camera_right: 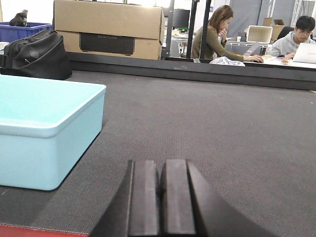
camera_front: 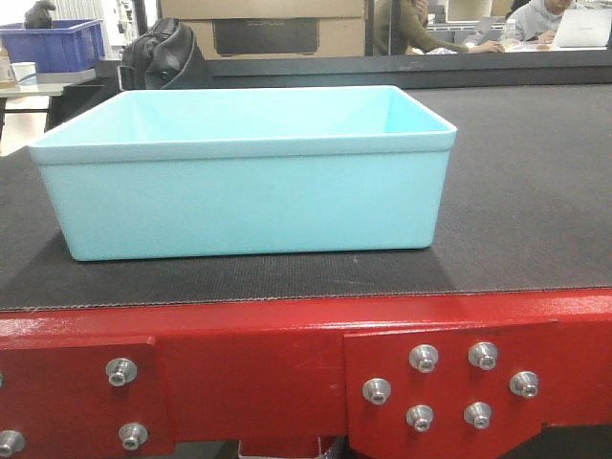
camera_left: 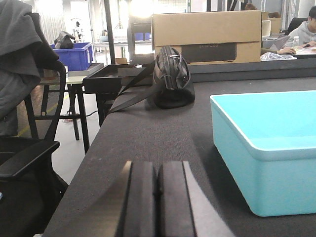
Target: Fetch blue bin and place on conveyor start
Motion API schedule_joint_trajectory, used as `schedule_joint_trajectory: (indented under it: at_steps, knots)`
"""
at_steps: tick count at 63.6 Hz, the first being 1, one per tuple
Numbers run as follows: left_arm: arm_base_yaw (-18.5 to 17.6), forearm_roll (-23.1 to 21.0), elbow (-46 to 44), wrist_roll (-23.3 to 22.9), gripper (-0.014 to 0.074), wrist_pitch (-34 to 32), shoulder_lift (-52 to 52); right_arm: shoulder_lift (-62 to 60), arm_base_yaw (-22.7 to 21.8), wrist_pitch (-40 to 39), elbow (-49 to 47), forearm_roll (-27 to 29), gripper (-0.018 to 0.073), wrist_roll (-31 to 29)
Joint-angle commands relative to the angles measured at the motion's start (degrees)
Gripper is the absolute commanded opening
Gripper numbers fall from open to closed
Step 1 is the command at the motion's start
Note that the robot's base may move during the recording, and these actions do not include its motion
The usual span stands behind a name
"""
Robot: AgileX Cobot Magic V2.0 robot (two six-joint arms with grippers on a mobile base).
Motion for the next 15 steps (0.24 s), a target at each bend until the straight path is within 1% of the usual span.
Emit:
schedule_joint_trajectory:
  at_steps: [1, 15]
  knots:
    - [-0.3, -0.3, -0.1, 0.2, -0.0111, -1.5, -0.3, -0.2, -0.3, -1.2, 0.0, 0.3, -0.0165, 0.0]
    - [-0.3, -0.3, -0.1, 0.2, -0.0111, -1.5, -0.3, -0.2, -0.3, -1.2, 0.0, 0.3, -0.0165, 0.0]
